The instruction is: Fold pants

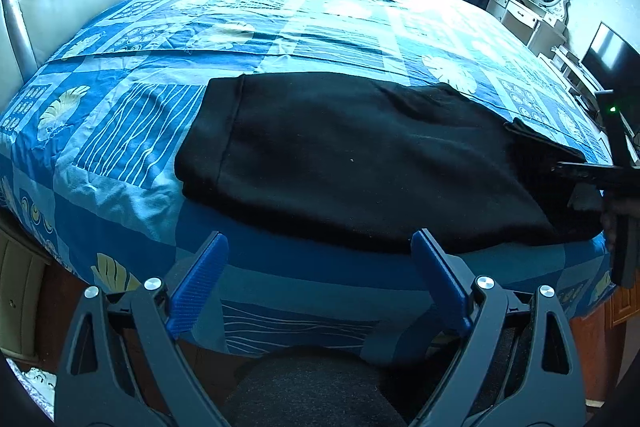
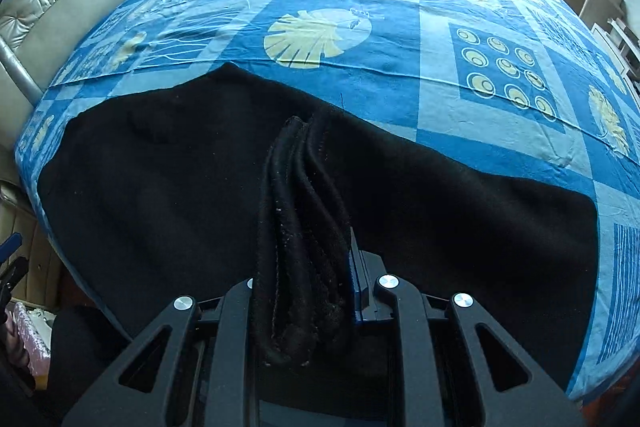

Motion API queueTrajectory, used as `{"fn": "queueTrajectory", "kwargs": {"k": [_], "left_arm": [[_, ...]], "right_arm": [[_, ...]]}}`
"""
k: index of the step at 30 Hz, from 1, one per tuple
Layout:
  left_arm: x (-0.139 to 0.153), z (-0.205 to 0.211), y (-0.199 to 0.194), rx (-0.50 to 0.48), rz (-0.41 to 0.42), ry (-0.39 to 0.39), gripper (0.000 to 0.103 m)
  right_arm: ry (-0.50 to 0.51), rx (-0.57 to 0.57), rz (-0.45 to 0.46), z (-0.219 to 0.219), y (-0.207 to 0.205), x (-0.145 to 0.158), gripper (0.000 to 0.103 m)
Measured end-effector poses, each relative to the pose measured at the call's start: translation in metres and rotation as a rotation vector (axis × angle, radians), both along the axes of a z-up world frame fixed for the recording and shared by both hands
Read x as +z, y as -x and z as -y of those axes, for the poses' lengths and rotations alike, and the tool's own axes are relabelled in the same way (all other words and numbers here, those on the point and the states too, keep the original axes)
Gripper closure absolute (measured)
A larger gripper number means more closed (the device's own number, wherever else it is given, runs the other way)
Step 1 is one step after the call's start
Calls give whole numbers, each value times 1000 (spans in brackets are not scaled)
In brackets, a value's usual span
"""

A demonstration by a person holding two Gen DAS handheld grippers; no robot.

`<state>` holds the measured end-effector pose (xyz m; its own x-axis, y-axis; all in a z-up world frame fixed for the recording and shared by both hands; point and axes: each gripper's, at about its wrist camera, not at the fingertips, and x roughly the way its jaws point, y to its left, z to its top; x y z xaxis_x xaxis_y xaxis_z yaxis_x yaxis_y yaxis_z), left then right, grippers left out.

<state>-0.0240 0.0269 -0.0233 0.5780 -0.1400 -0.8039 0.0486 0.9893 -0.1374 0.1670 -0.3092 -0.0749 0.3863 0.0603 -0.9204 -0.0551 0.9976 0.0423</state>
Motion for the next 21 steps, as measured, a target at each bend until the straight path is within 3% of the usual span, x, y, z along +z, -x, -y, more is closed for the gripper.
{"fn": "queueTrajectory", "kwargs": {"k": [8,13,15,21], "left_arm": [[0,-1,-1,6,-6,7,10],[-1,-2,-1,5,-3,5,10],[-1,-2,-1,7,-4,6,10],[-1,-6,-3,17,-7,12,10]], "right_arm": [[-108,-24,-1,-8,5,-5,63],[-282,-15,-30,-13,12,-5,60],[-312,-23,-32,-15,15,-7,53],[-442,-84,-42,-11,27,-22,52]]}}
